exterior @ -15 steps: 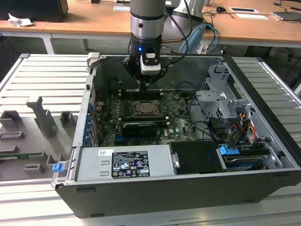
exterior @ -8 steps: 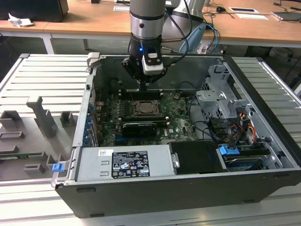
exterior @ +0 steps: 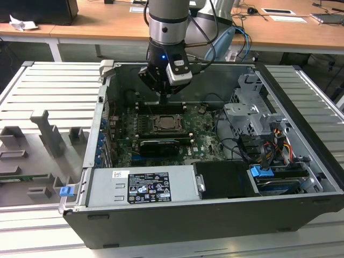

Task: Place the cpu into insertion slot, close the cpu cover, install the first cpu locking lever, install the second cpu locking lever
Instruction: 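Install the first cpu locking lever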

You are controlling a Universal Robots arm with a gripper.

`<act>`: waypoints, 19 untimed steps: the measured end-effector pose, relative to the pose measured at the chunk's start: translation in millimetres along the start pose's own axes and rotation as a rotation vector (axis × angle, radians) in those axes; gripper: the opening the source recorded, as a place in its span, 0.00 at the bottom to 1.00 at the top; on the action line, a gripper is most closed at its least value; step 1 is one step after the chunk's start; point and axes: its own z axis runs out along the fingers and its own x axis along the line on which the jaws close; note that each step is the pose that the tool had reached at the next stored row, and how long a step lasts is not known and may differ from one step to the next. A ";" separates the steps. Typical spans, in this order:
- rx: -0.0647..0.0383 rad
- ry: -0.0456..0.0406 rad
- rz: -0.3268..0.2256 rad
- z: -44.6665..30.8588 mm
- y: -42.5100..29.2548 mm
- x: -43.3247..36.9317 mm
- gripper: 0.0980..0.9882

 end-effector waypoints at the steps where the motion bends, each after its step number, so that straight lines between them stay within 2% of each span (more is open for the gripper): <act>1: 0.000 0.0005 -0.011 0.0 -0.1 0.0 0.01; 14: 0.001 0.0073 -0.180 -0.1 -1.1 -0.3 0.01; 17: 0.002 0.0108 -0.266 -0.1 -1.1 -0.3 0.01; 19: 0.002 0.0122 -0.301 -0.1 -1.1 -0.2 0.01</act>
